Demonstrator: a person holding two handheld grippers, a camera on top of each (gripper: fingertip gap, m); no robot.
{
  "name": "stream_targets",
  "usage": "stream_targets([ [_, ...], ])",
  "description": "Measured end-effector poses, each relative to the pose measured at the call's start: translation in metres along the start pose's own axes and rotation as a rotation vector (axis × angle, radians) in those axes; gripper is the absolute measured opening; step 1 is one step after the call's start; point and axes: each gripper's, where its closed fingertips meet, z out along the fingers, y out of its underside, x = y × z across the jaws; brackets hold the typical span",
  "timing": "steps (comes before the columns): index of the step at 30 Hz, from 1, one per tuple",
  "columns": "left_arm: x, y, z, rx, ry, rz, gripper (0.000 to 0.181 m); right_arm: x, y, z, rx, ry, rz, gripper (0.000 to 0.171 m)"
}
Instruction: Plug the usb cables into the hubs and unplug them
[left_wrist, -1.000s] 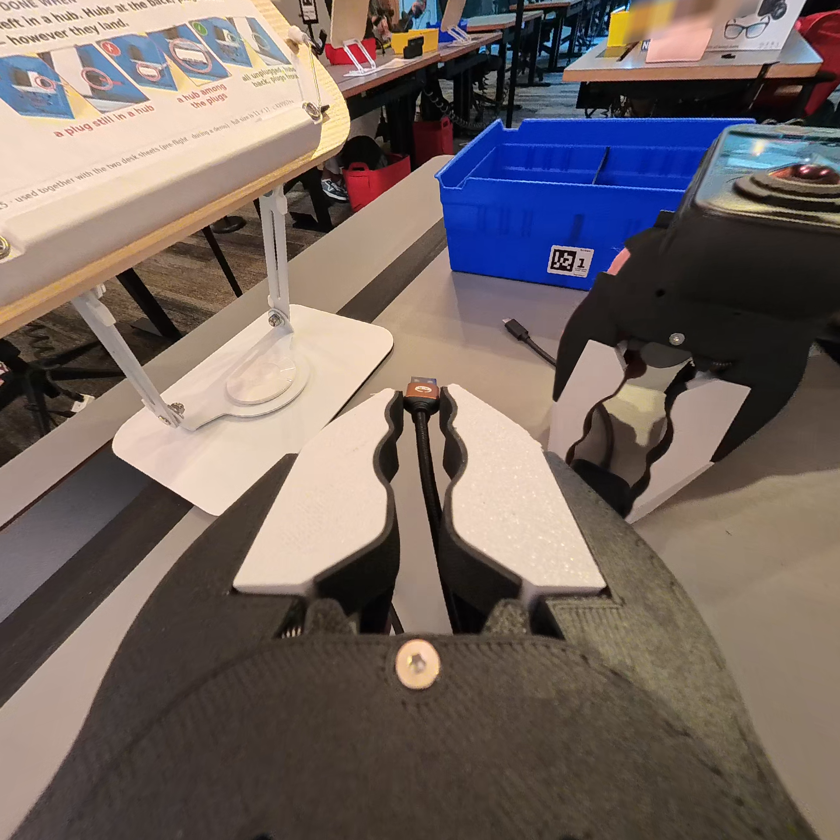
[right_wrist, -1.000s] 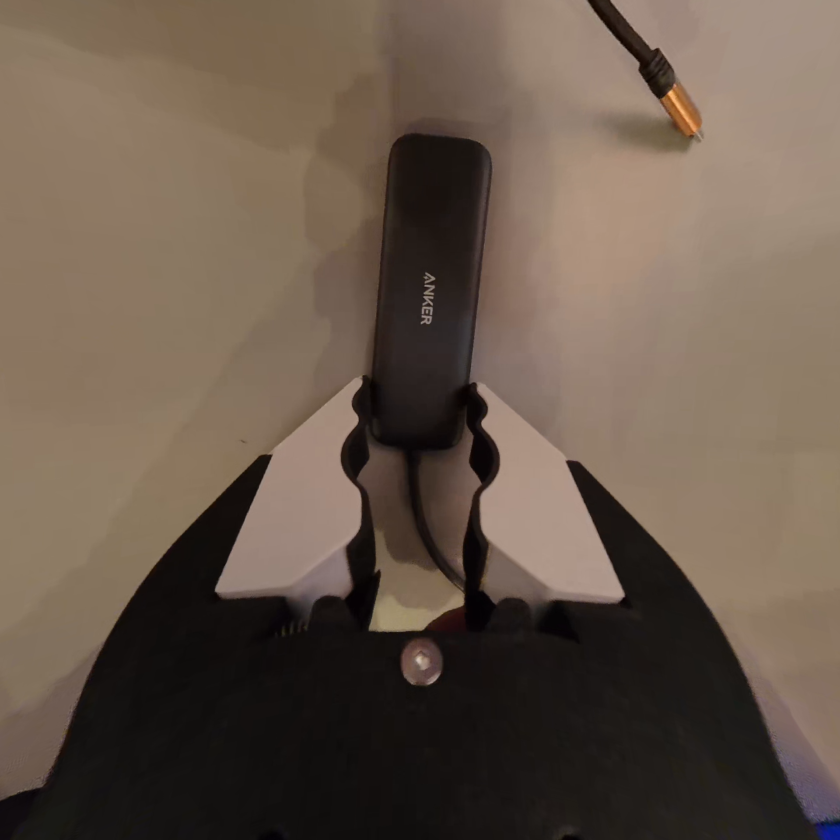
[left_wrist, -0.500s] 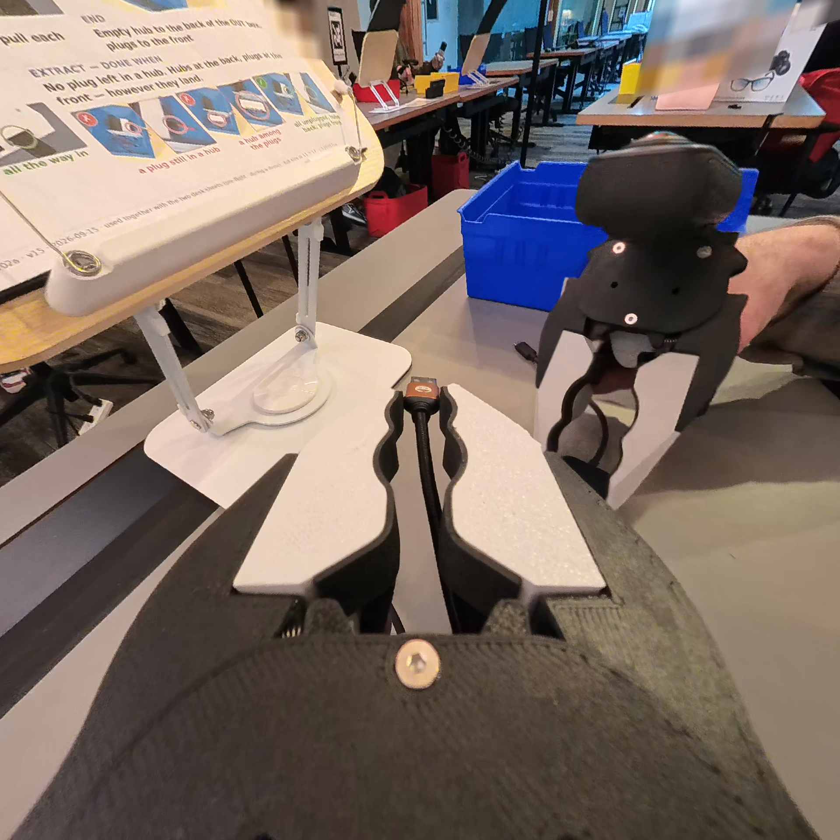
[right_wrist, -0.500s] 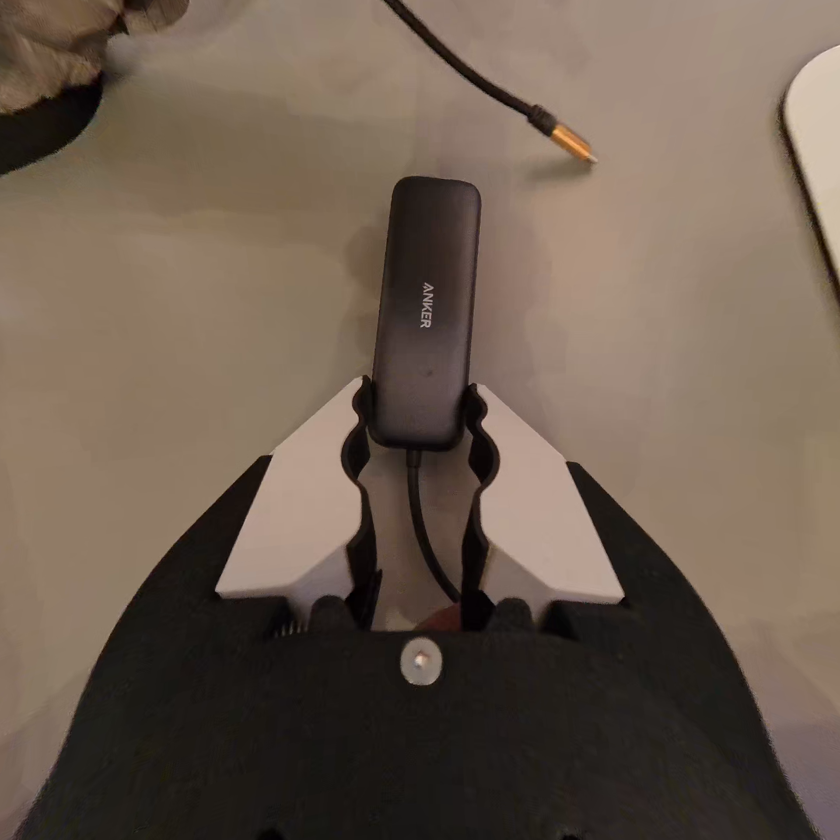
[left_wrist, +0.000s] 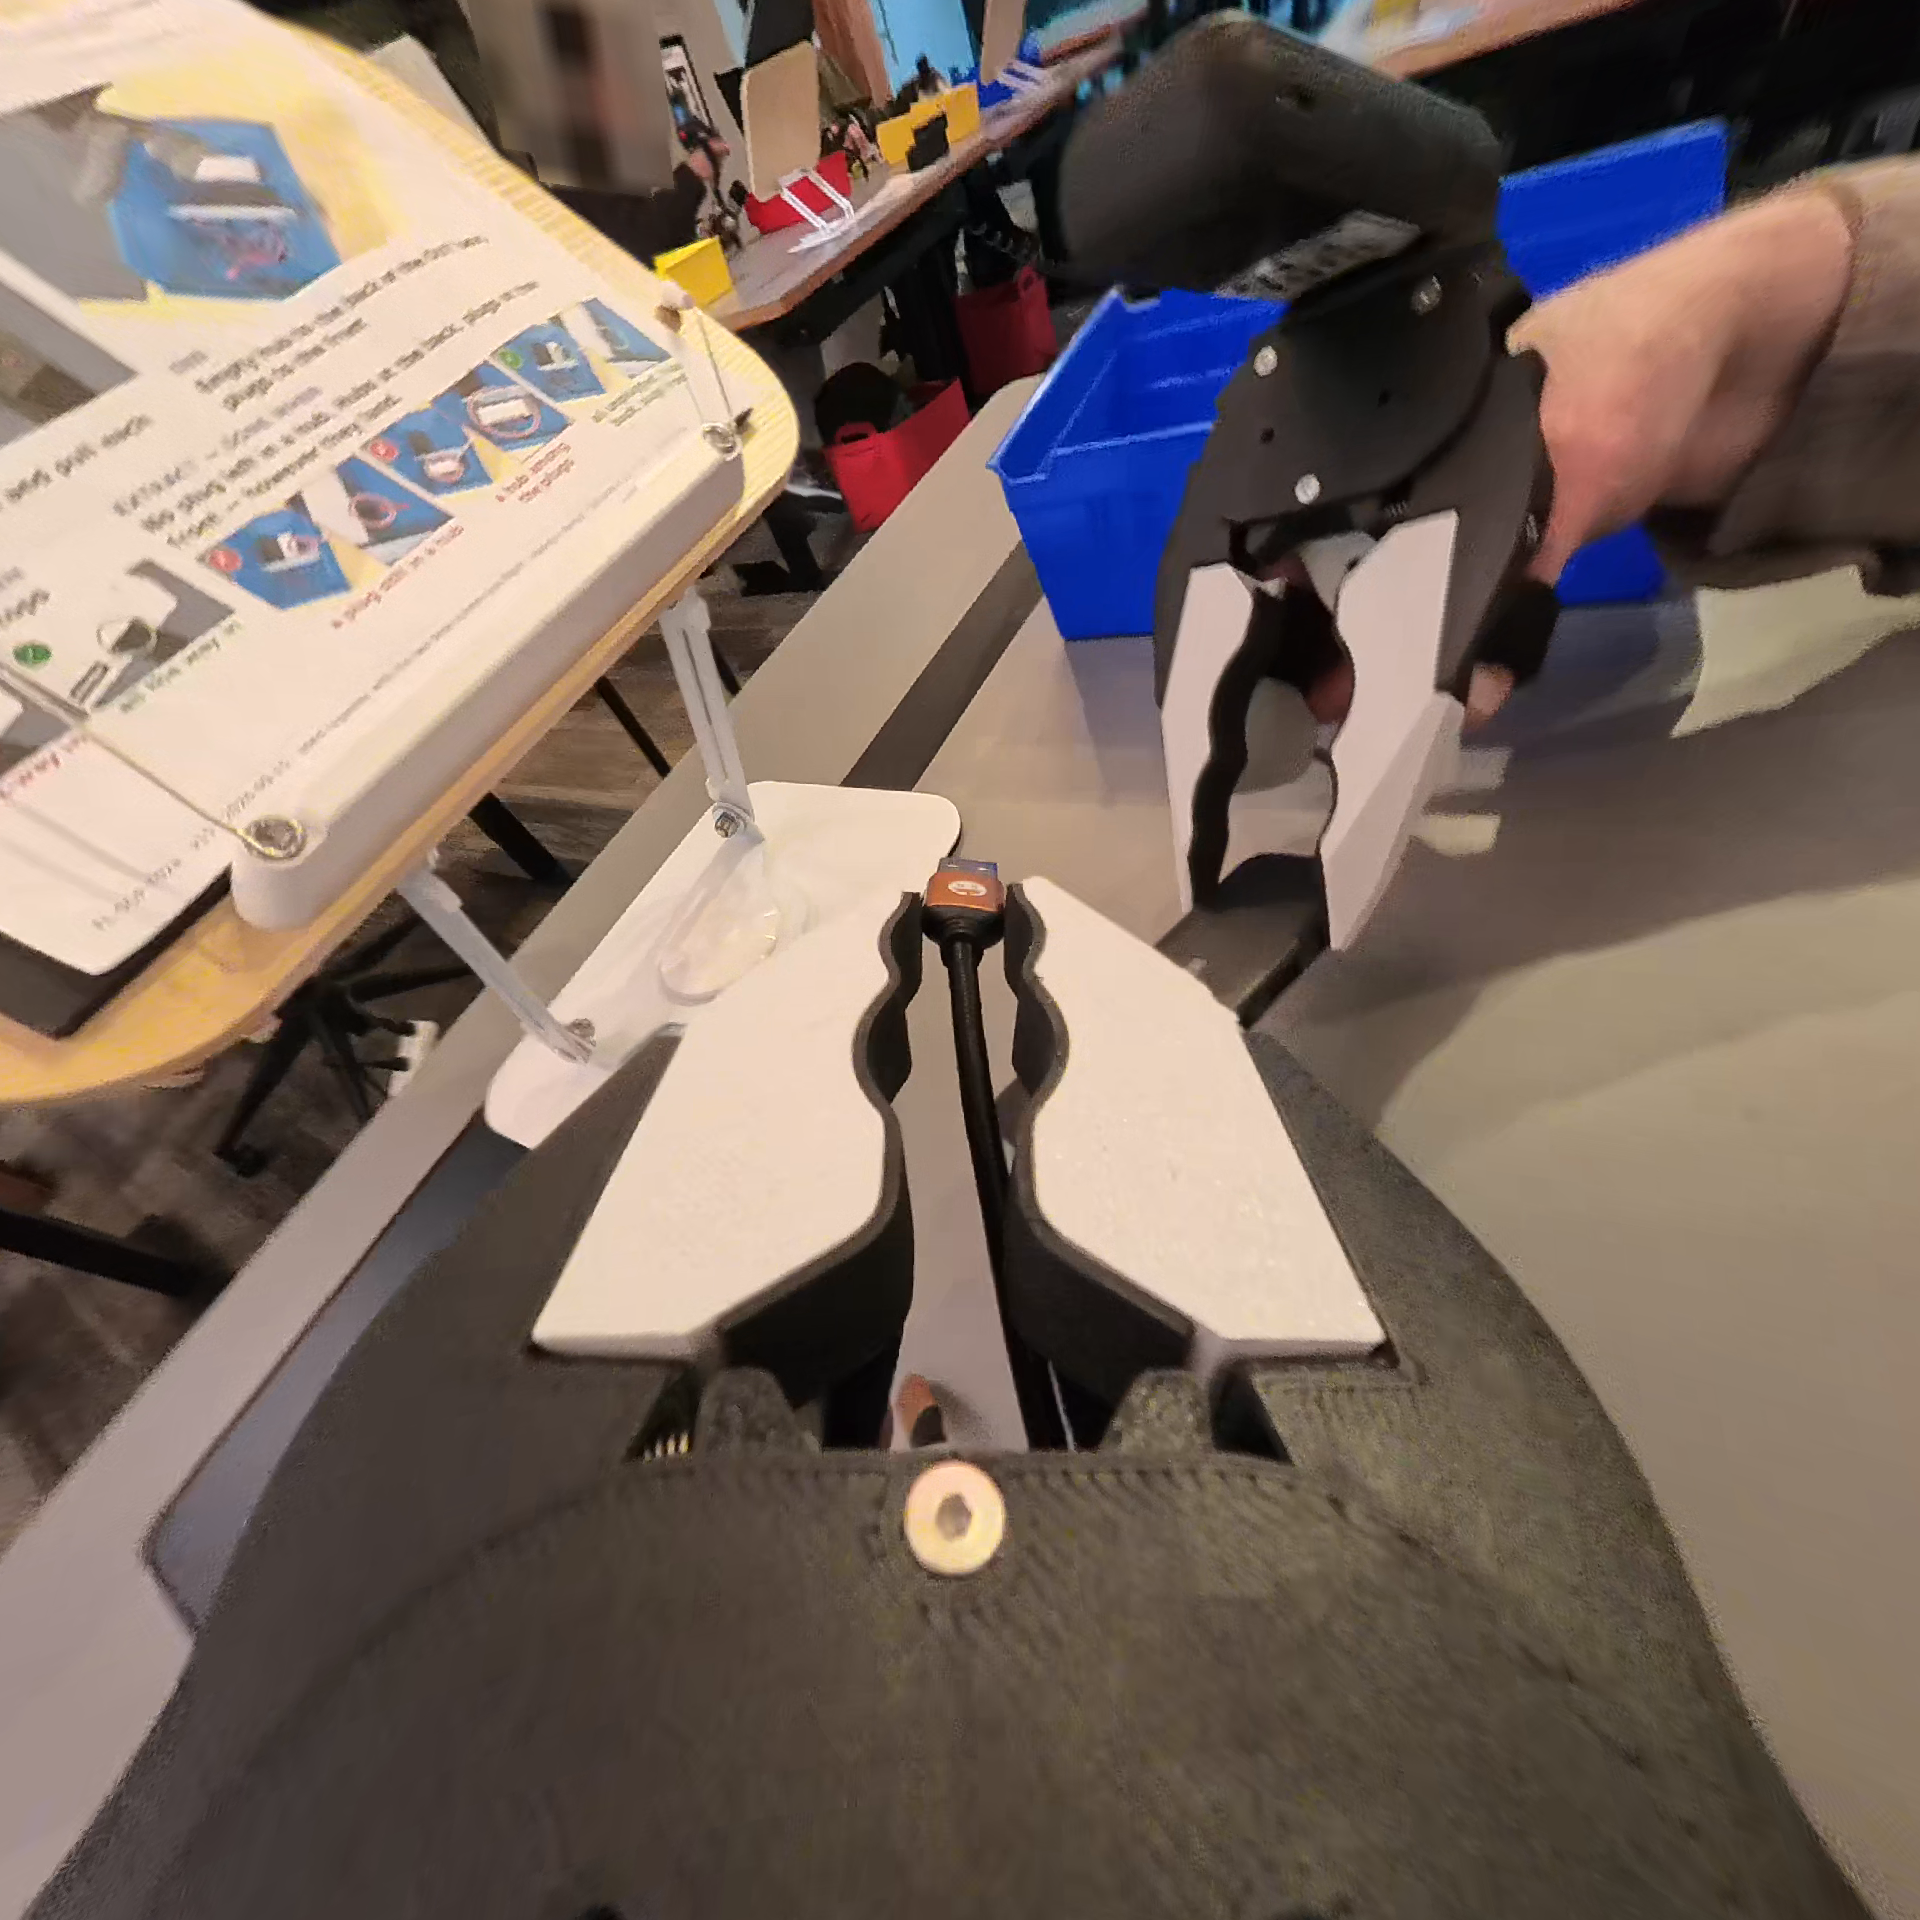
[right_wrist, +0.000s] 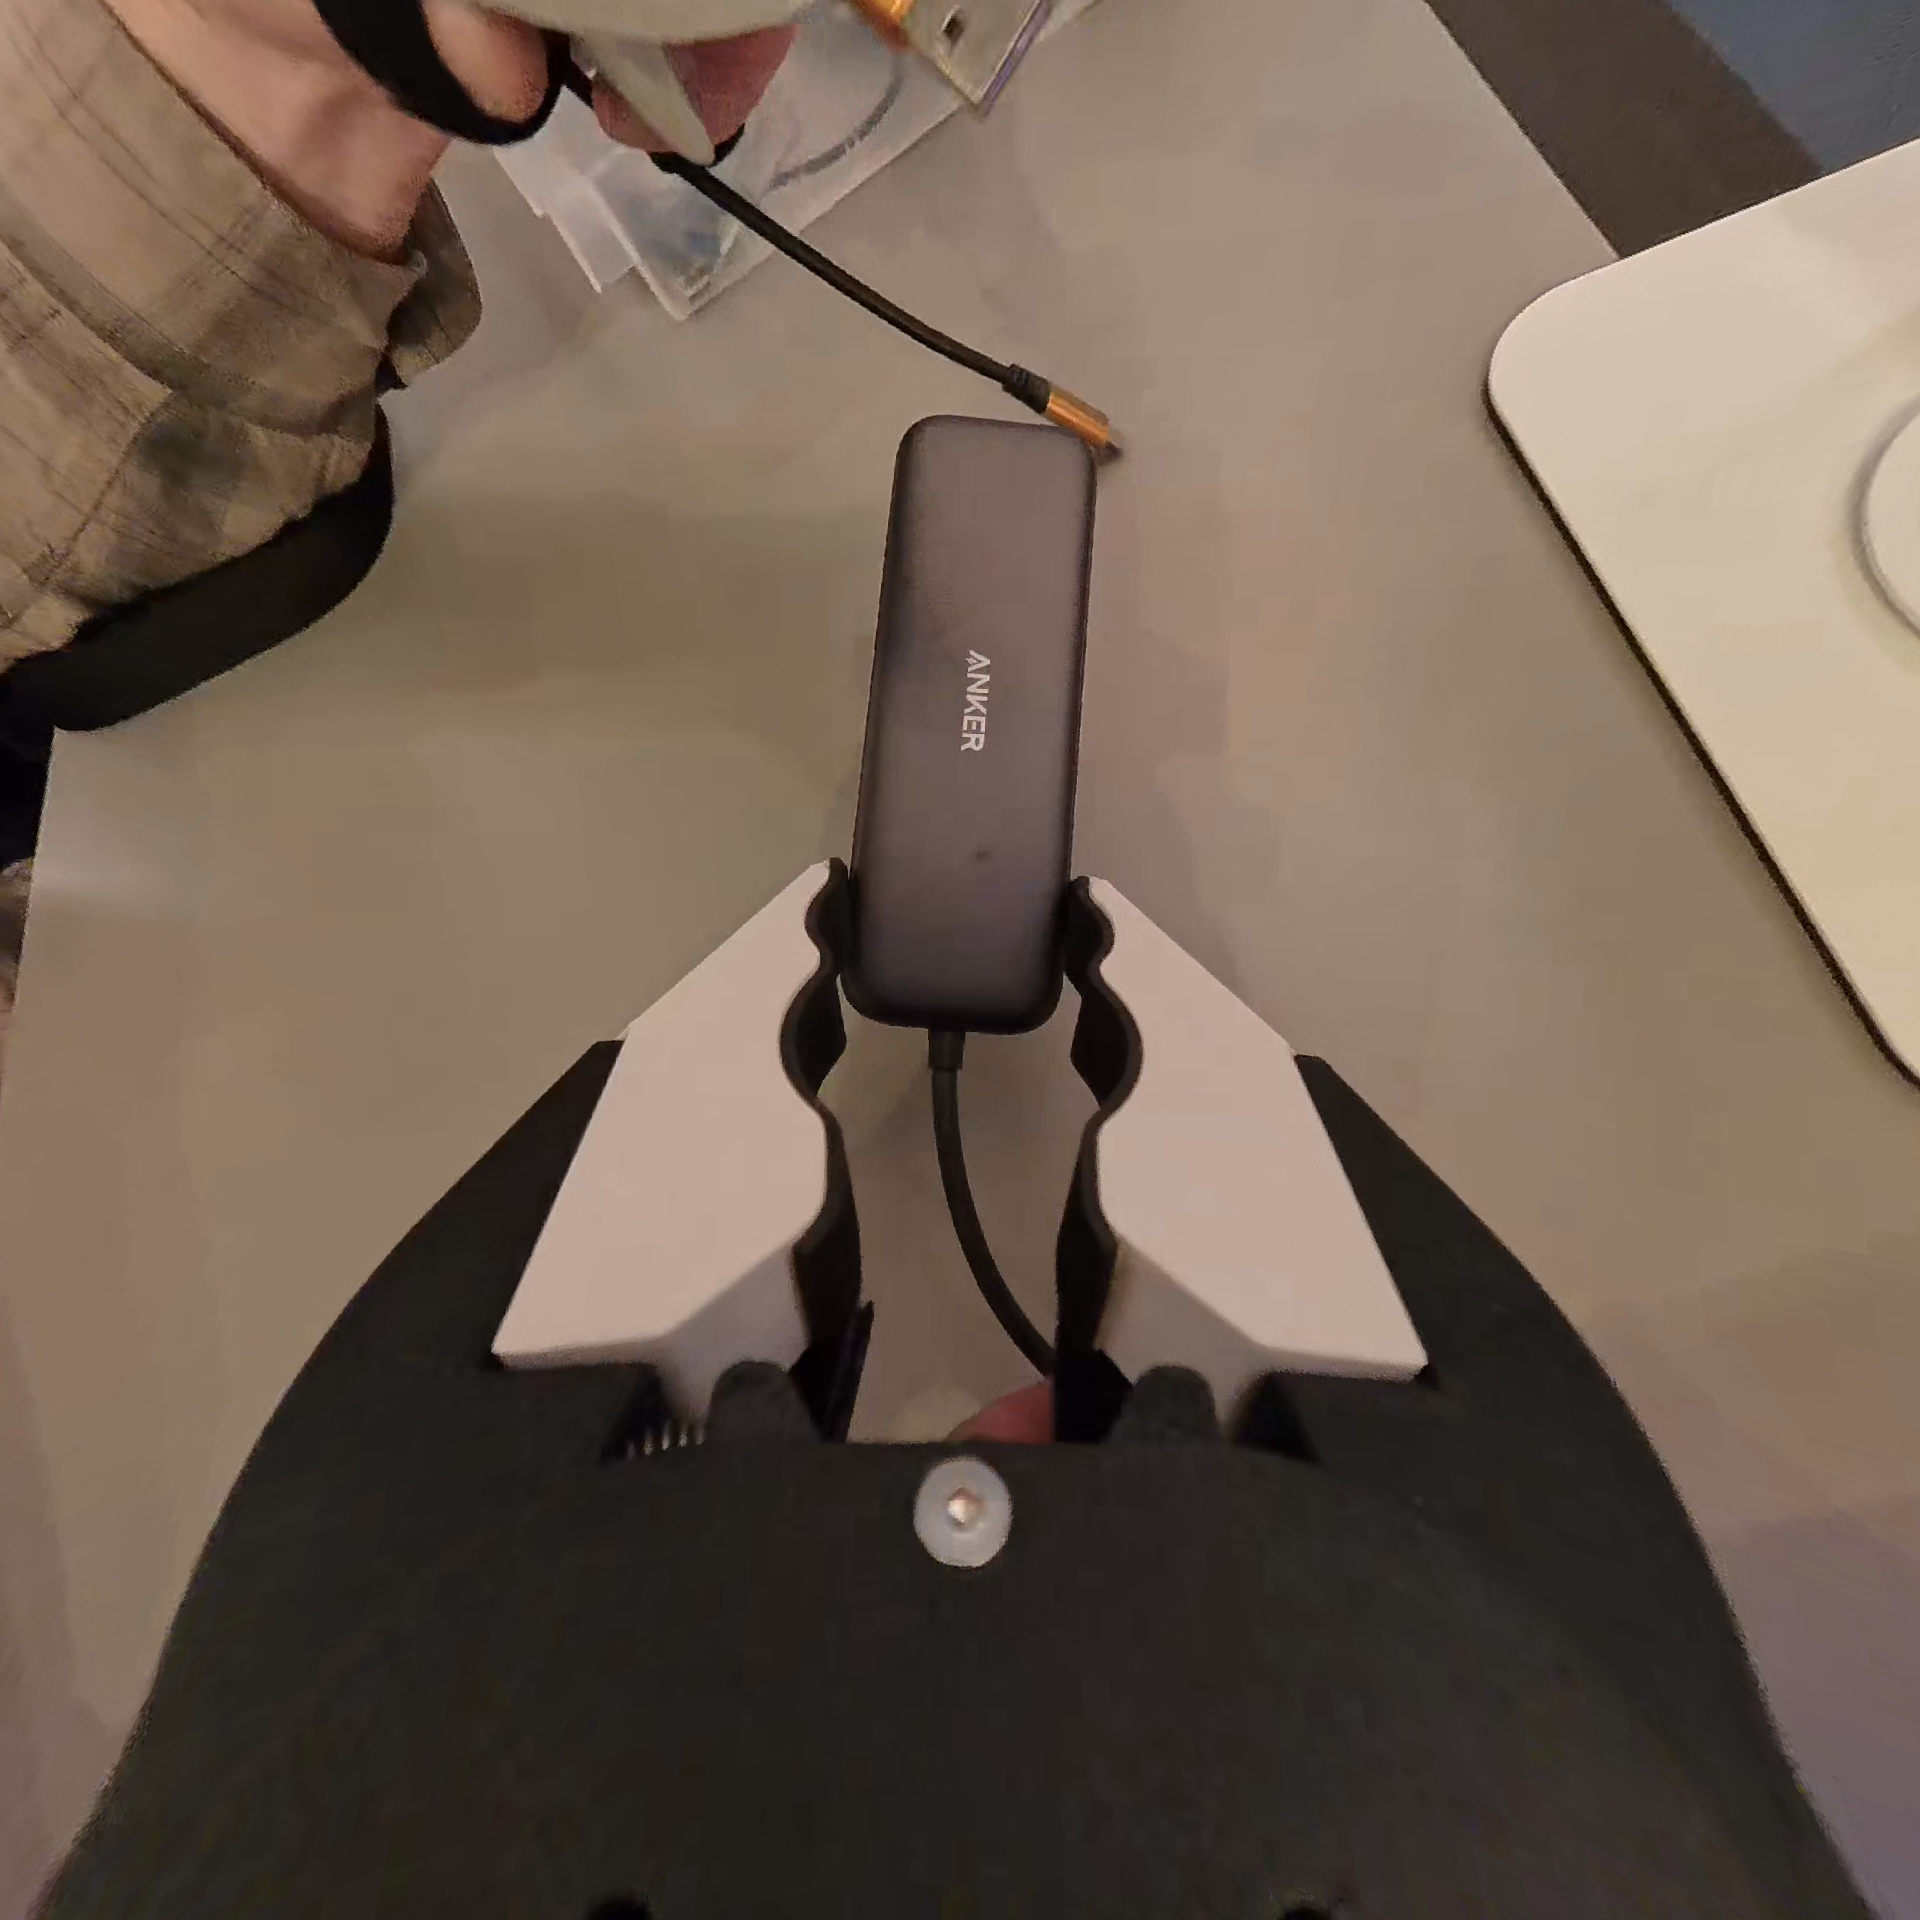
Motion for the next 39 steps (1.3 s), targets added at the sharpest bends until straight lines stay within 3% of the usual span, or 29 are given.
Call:
stream_targets([
  [7,0.016,0.009,0.003,-0.131,-0.011,0.264,0.015,0.004,-0.008,-0.01,0.05,0.0,0.04,0.039],
  [15,0.05,0.032,0.003,-0.291,0.14,0.469,0.015,0.012,-0.012,-0.015,0.084,0.021,0.099,0.039],
  [22,0.065,0.056,0.025,-0.407,0.124,0.64,0.015,0.016,-0.011,-0.016,0.093,0.018,0.132,0.039],
  [34,0.059,0.063,0.056,-0.369,-0.089,0.696,0.015,0.032,0.004,-0.002,0.089,0.031,0.261,0.039],
  [39,0.066,0.072,0.065,-0.349,-0.09,0.701,0.015,0.039,0.011,0.005,0.085,0.034,0.298,0.039],
])
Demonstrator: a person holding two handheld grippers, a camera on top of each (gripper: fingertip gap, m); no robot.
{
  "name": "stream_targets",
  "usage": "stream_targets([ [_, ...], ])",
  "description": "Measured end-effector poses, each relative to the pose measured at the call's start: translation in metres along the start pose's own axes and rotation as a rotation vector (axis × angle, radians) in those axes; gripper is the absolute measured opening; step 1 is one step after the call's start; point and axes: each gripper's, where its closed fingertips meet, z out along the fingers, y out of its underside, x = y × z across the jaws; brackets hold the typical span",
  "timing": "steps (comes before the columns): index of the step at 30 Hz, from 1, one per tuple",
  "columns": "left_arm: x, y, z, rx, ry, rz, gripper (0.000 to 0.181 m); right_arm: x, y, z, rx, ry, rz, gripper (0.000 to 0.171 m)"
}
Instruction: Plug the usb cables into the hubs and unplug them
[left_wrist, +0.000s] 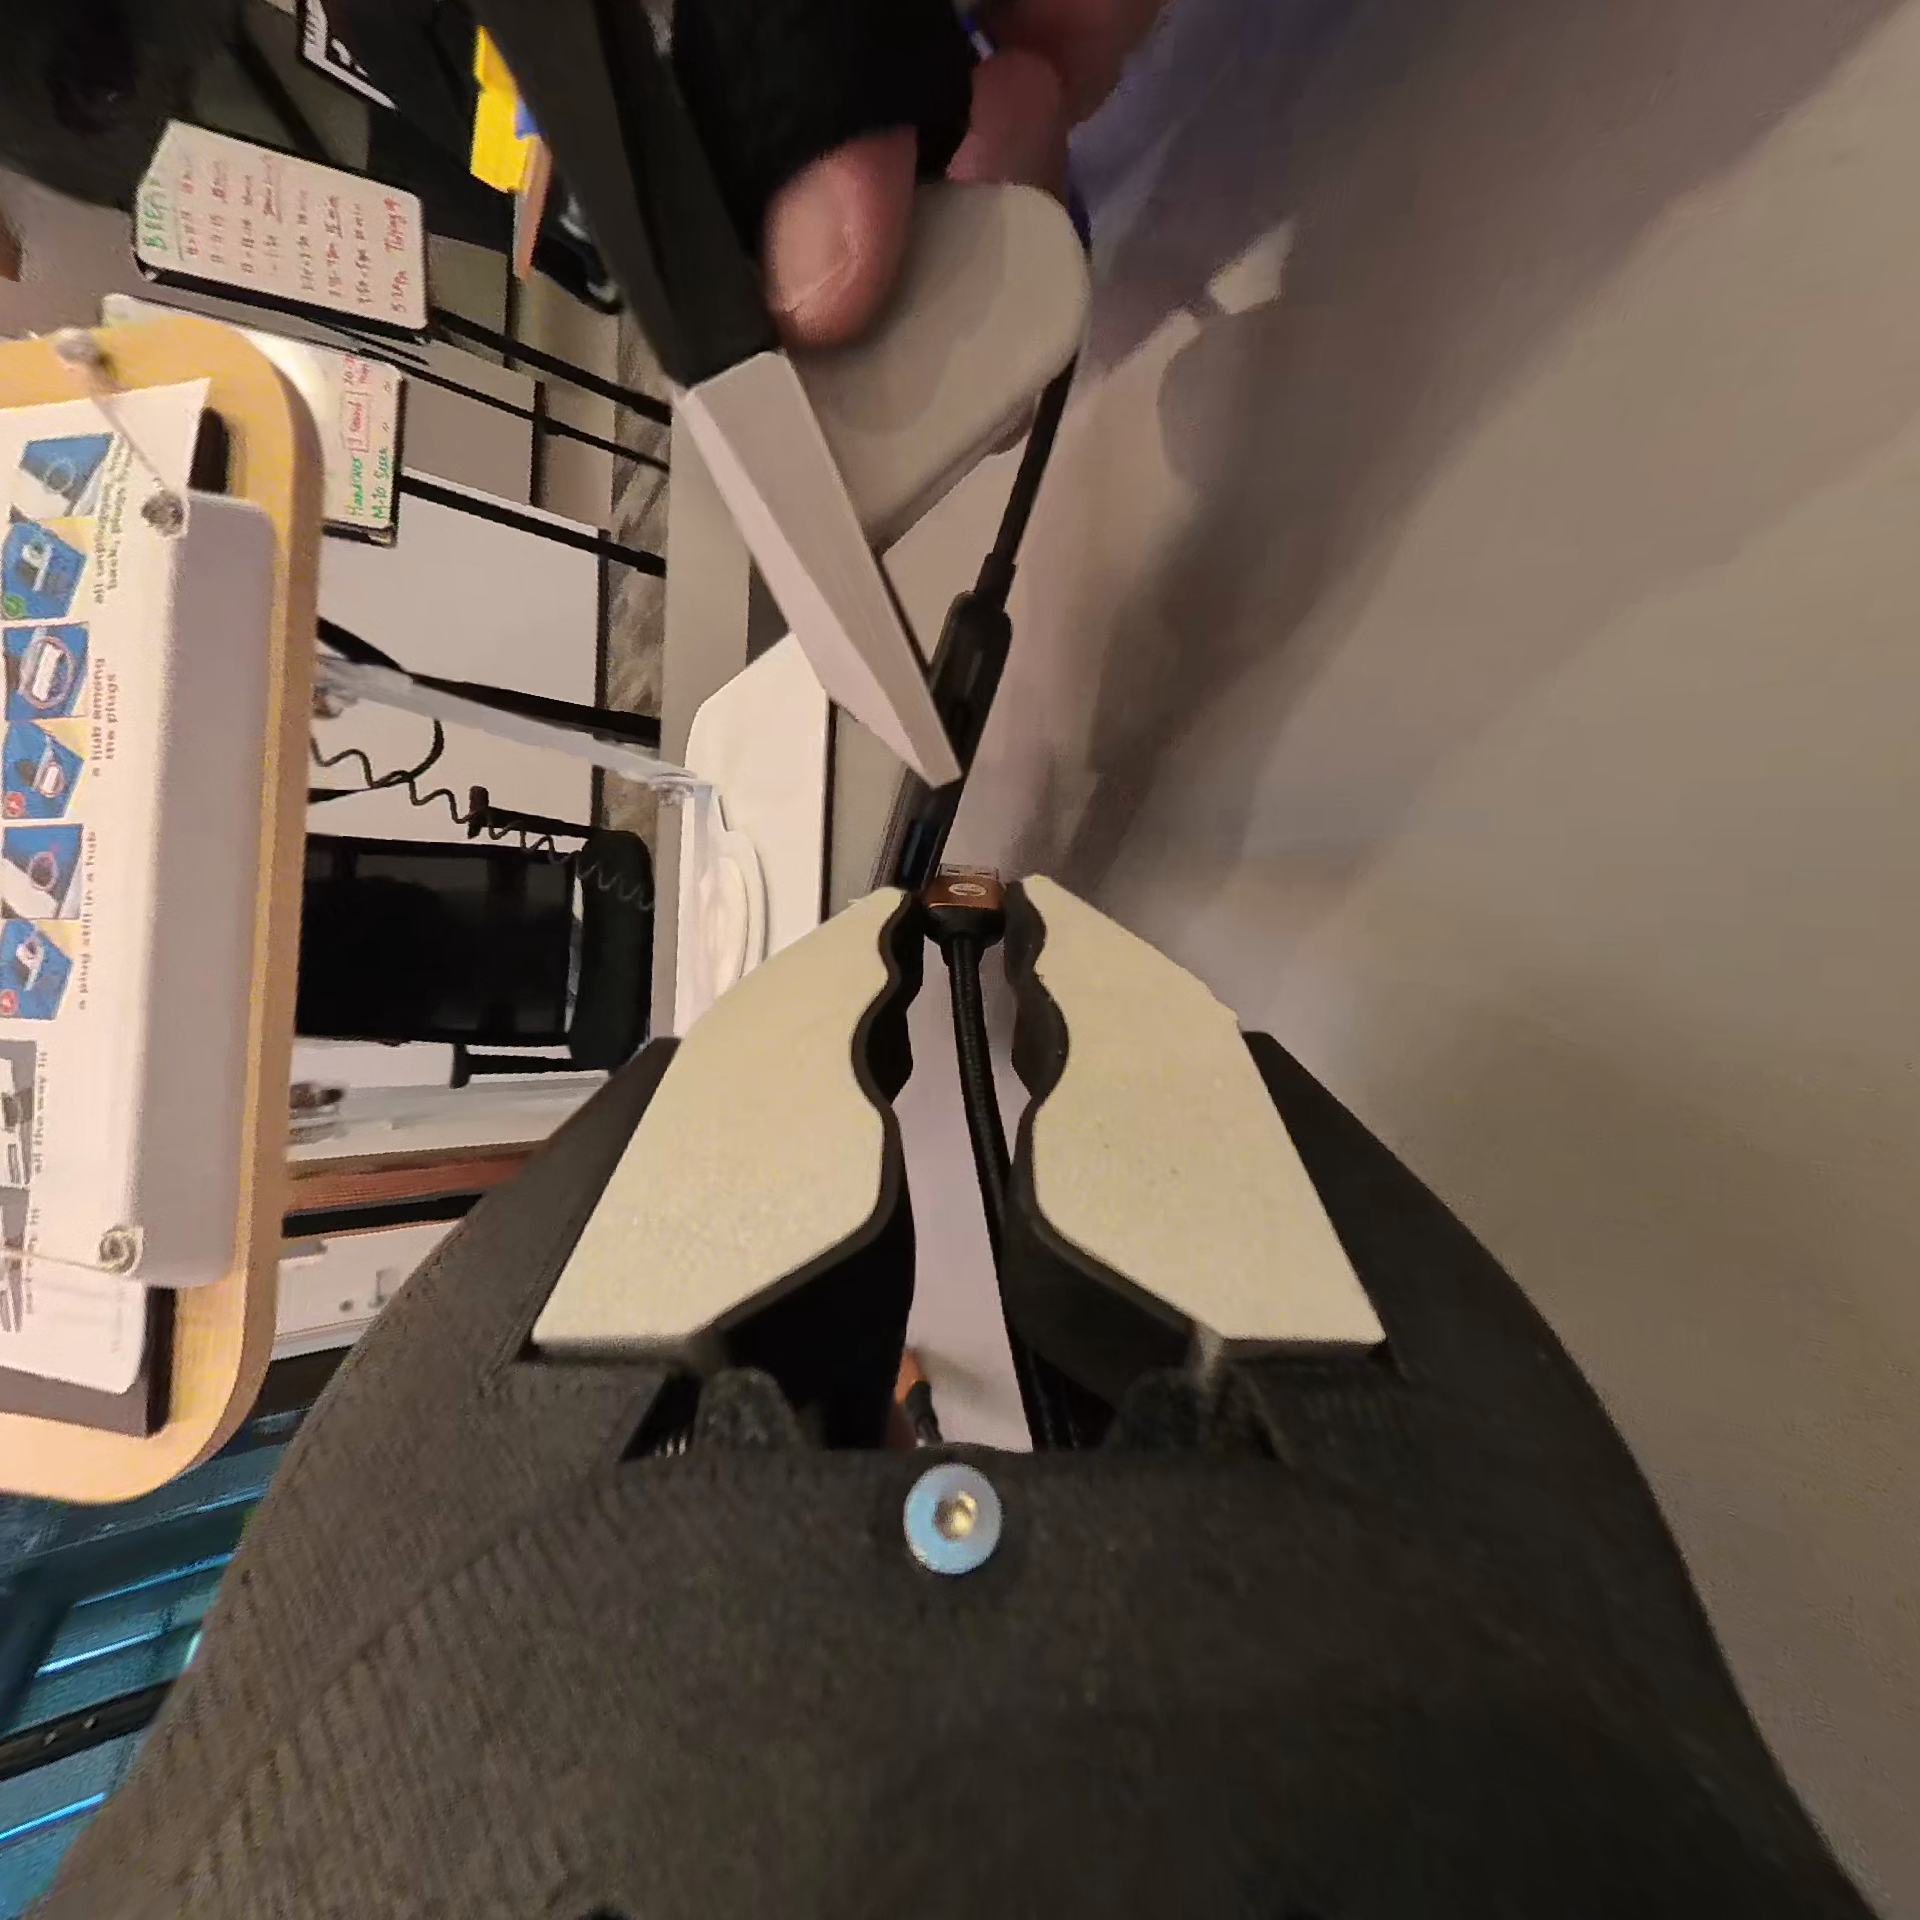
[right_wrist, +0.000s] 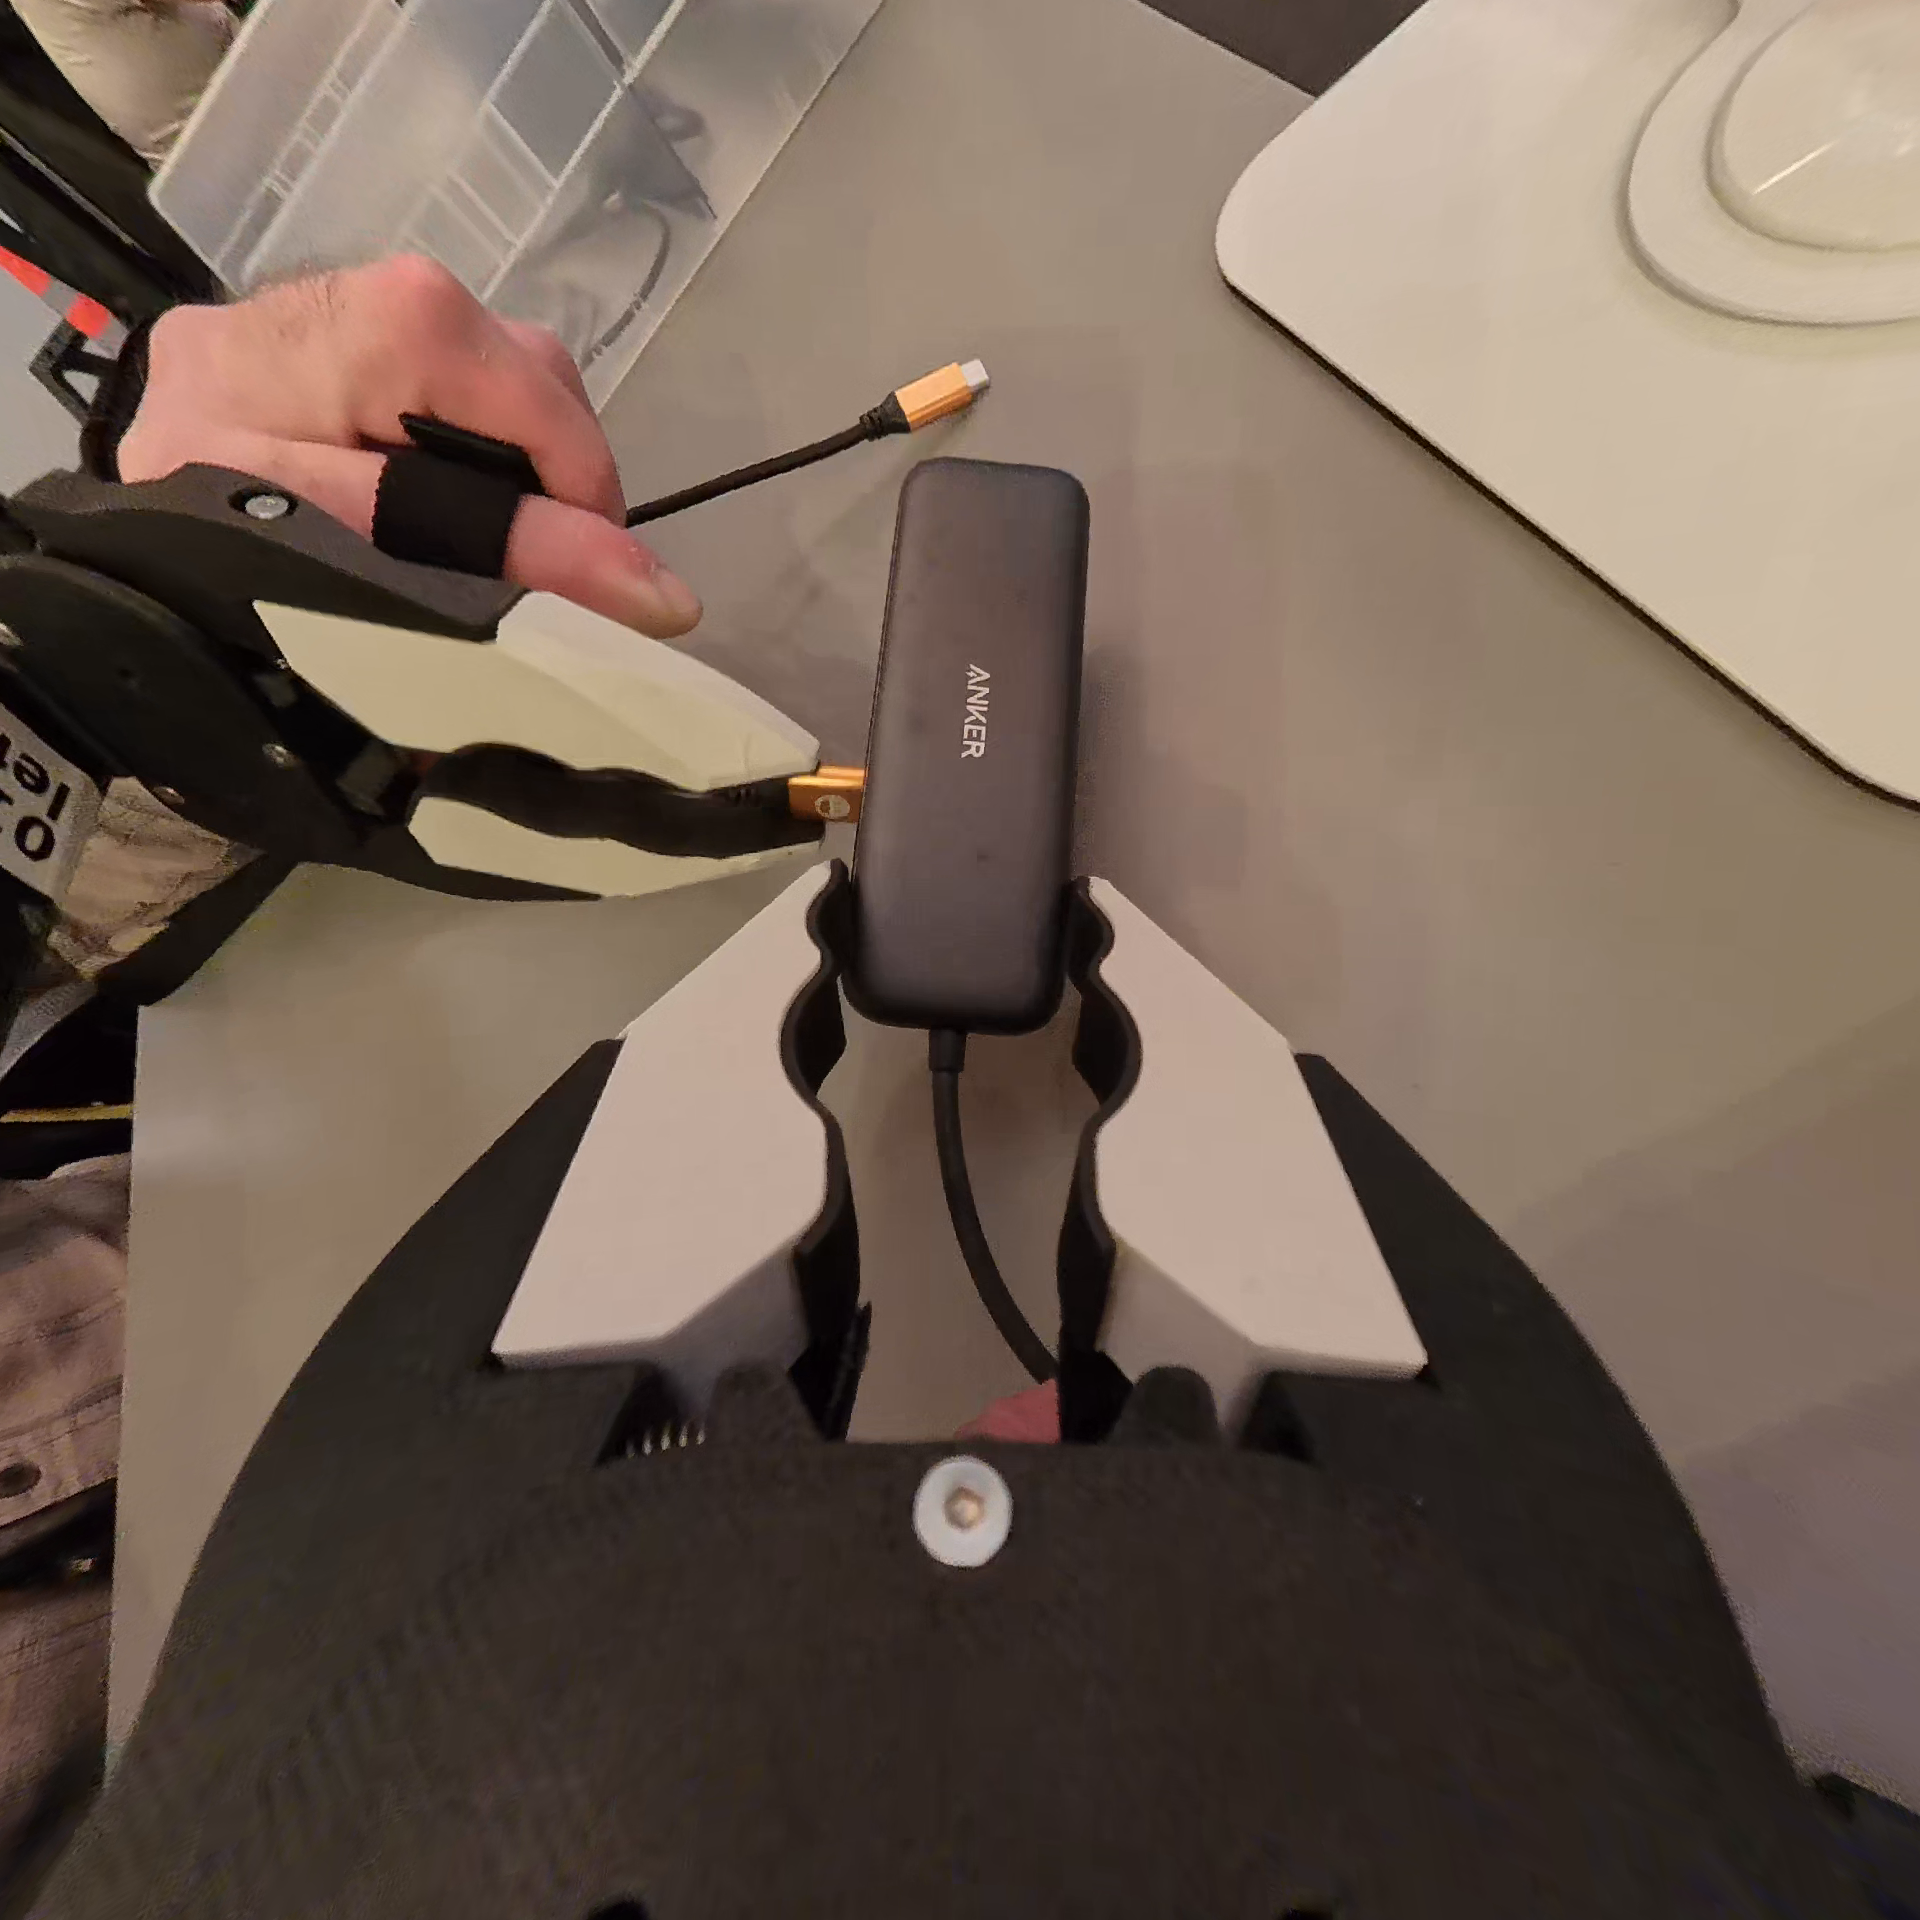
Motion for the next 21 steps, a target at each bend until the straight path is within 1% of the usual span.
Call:
stream_targets([
  [4,0.006,-0.003,0.006,0.003,-0.024,0.021,0.015,0.004,0.004,0.004,-0.006,0.009,0.013,0.039],
  [6,0.01,-0.007,0.007,0.03,-0.019,0.0,0.015,0.003,0.004,0.006,-0.003,-0.002,0.014,0.039],
  [9,0.016,-0.009,0.013,0.021,-0.033,0.034,0.015,0.001,0.007,0.009,-0.024,0.002,-0.012,0.039],
  [13,0.013,-0.01,0.015,0.028,-0.063,0.007,0.015,0.002,0.009,0.007,-0.029,0.003,-0.036,0.04],
  [16,0.009,-0.012,0.015,0.032,-0.086,0.007,0.016,0.006,0.013,0.009,-0.064,0.052,-0.075,0.053],
  [18,0.011,-0.01,0.017,0.033,-0.085,0.001,0.015,0.006,0.015,0.009,-0.079,0.054,-0.09,0.048],
  [21,0.007,-0.01,0.018,0.041,-0.098,-0.018,0.015,0.011,0.02,0.007,-0.124,0.109,-0.139,0.051],
])
